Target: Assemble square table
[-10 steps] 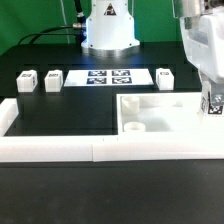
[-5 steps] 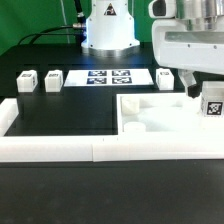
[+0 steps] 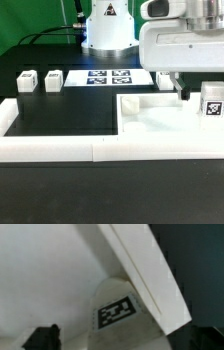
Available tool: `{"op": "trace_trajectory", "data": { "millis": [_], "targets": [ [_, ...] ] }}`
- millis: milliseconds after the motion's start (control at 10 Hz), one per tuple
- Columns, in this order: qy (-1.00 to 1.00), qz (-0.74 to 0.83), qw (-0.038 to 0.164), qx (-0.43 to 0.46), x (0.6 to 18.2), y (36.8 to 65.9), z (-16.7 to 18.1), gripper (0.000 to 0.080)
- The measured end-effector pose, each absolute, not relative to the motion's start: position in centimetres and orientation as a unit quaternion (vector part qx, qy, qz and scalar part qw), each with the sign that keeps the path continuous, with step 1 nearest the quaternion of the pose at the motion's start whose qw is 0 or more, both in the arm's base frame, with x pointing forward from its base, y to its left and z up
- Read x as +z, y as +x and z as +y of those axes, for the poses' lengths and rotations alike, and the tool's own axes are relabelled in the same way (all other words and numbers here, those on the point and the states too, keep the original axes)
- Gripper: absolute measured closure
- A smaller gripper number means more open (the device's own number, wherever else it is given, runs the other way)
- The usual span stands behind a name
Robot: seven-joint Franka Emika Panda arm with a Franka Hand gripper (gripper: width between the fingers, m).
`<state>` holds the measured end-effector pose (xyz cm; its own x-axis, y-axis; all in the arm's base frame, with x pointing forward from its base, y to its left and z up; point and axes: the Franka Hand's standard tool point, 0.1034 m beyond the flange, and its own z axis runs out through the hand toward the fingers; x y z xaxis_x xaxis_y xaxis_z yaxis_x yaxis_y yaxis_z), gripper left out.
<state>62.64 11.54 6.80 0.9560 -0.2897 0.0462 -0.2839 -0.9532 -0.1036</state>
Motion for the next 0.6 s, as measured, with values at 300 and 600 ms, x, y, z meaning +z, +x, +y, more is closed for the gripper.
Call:
{"op": "trace_trajectory", "data": {
  "millis": [300,600],
  "targets": [
    [-0.990,0.126,0.046,-0.031,6.72,62.62,11.50,0.0165],
    [-0.979,0.197,0.048,-0.028,6.72,62.62,11.53,0.0513]
  ]
}}
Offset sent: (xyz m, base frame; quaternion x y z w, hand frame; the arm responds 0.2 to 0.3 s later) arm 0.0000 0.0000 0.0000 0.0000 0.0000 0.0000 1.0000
